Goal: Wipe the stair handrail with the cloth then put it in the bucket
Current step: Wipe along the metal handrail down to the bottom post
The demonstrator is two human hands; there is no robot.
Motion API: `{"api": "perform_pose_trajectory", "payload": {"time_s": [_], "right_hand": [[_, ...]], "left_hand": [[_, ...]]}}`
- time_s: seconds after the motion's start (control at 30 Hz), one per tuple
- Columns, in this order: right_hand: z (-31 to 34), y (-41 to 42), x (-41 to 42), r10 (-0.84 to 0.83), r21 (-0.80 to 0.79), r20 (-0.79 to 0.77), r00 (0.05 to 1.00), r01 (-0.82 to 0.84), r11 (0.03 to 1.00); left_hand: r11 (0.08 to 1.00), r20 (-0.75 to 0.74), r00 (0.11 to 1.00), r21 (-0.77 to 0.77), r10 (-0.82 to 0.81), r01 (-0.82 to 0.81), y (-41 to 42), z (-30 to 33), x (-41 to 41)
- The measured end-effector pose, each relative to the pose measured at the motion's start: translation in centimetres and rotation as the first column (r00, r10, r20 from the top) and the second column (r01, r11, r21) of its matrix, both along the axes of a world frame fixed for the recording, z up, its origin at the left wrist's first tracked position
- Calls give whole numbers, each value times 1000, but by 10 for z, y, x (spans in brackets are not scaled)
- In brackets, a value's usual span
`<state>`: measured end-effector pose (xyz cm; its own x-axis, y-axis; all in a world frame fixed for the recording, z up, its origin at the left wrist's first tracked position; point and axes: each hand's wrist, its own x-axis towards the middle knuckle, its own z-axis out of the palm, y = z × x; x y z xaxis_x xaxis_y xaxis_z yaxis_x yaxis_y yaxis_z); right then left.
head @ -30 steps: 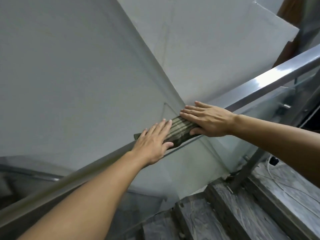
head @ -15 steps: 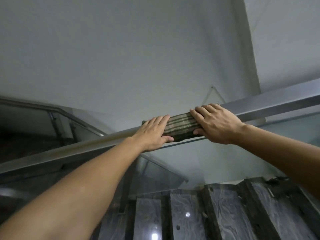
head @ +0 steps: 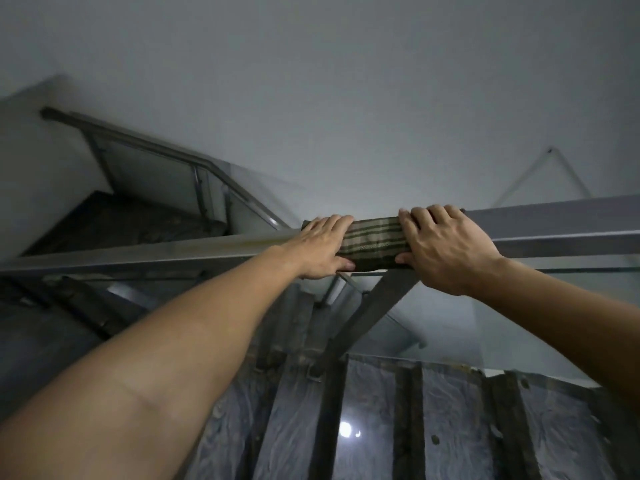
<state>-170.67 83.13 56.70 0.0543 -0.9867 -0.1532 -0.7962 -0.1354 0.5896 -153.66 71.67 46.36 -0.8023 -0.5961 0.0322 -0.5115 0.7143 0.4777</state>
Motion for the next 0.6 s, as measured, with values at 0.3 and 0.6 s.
{"api": "perform_pose_trajectory", "payload": {"time_s": [0.3,0.6], "right_hand": [[-108,-92,142,34,22,-3,999,-34,999],[-187,-162,249,34,72,7,999,-35,997]], "left_hand": [[999,34,999,46,26,-27,-90,-106,137],[992,74,996,112,52,-60,-159,-196,238]]}}
